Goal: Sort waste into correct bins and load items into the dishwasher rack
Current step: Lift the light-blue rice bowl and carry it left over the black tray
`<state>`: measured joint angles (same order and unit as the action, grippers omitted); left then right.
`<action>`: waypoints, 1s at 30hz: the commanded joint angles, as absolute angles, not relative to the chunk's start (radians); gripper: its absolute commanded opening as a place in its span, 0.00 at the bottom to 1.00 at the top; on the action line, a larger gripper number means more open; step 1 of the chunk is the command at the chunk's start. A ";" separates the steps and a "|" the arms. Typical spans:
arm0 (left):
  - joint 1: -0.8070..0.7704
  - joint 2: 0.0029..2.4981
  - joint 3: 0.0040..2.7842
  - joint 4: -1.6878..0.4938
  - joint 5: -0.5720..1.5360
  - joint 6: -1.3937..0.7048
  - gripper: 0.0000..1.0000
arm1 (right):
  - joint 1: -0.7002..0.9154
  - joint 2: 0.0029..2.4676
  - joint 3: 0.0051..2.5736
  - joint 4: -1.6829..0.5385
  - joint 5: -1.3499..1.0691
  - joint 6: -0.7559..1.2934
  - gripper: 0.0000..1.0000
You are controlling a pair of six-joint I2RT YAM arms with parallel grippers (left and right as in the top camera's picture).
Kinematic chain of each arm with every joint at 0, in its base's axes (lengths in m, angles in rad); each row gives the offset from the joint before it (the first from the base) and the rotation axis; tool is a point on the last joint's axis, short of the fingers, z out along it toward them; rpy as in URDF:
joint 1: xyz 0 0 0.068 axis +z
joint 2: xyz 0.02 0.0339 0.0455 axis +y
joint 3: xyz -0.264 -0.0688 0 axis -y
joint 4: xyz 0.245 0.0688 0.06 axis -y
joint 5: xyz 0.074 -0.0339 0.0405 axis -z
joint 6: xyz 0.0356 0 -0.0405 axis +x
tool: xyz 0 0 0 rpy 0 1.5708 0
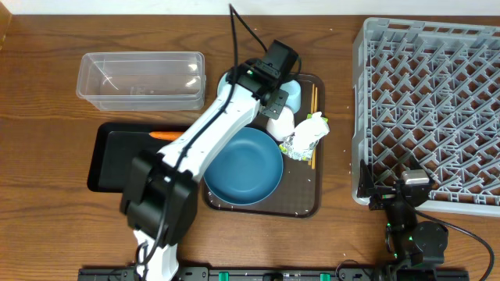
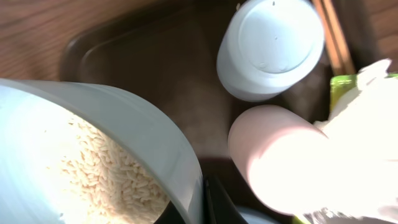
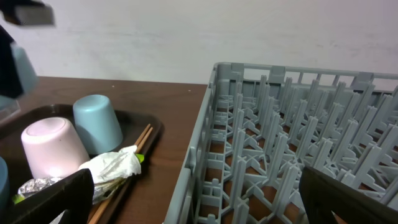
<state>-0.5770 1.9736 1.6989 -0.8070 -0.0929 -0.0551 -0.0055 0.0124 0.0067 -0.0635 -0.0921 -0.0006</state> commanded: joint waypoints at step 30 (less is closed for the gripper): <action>-0.256 1.825 1.685 -1.211 0.108 -0.380 0.06 | -0.012 0.007 0.006 -0.068 -0.086 0.010 0.99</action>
<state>-0.2699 1.8477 1.6943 -1.1885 0.1024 -0.3508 -0.0055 0.0124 0.0067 -0.0635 -0.0921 -0.0006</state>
